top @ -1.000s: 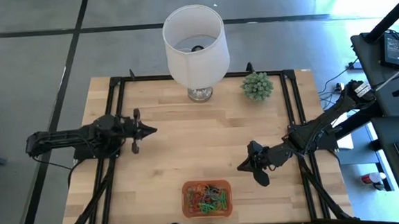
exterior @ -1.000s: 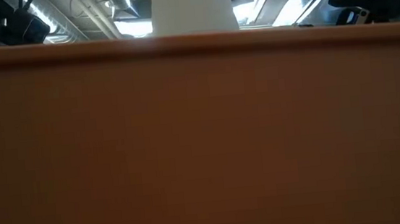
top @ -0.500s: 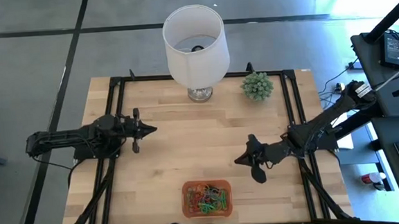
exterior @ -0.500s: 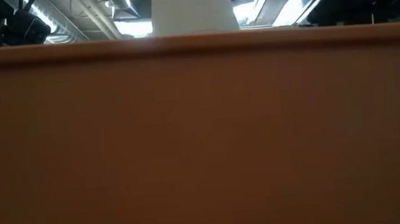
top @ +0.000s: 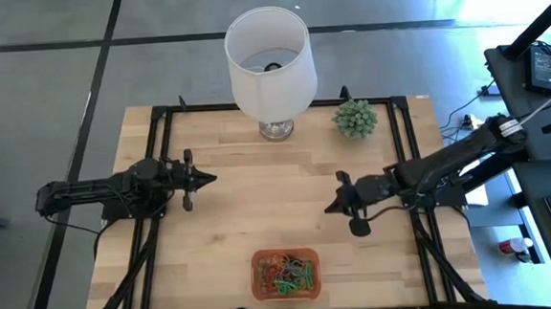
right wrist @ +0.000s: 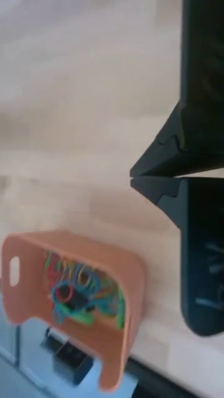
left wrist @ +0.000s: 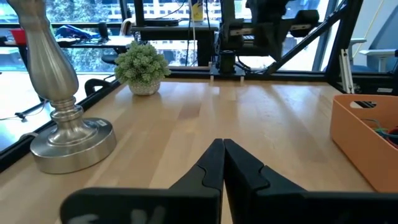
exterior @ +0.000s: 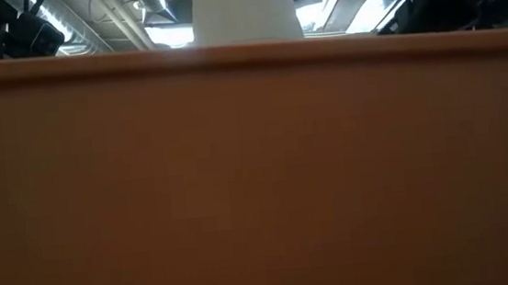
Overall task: Pick and place rubber bands into bin
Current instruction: Return to Home Position
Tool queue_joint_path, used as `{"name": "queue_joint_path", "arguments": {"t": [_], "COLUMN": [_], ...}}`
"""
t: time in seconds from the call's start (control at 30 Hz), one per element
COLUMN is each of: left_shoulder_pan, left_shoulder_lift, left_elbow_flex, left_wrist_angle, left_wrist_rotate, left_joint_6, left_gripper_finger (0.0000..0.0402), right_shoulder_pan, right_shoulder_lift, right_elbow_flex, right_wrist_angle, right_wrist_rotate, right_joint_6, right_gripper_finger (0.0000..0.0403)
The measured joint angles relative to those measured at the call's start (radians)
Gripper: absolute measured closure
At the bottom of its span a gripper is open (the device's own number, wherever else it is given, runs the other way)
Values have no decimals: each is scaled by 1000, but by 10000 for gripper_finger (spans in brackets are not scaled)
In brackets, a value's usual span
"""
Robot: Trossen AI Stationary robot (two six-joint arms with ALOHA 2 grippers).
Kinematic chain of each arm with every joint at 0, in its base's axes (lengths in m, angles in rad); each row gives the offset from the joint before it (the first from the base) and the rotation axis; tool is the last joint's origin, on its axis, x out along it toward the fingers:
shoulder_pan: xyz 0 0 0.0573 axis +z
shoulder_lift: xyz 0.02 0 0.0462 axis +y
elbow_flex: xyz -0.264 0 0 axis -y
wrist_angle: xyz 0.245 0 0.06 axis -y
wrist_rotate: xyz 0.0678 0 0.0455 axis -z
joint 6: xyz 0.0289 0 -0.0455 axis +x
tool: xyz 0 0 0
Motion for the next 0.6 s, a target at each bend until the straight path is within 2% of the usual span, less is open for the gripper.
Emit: {"name": "queue_joint_path", "arguments": {"t": [0.17,0.4,0.6], "left_shoulder_pan": [0,0,0], "left_shoulder_lift": [0,0,0], "left_elbow_flex": [0,0,0], "left_wrist_angle": [0,0,0], "left_wrist_rotate": [0,0,0], "left_joint_6": [0,0,0], "left_gripper_finger": [400,400,400], "right_shoulder_pan": [-64,-185,-259], "right_shoulder_lift": [-68,-135,-207], "right_elbow_flex": [0,0,0], "right_wrist_angle": [-82,-106,-117], "right_wrist_rotate": [0,-3,-138], "right_joint_6": [-120,-250,-290], "right_gripper_finger": [401,398,401]}}
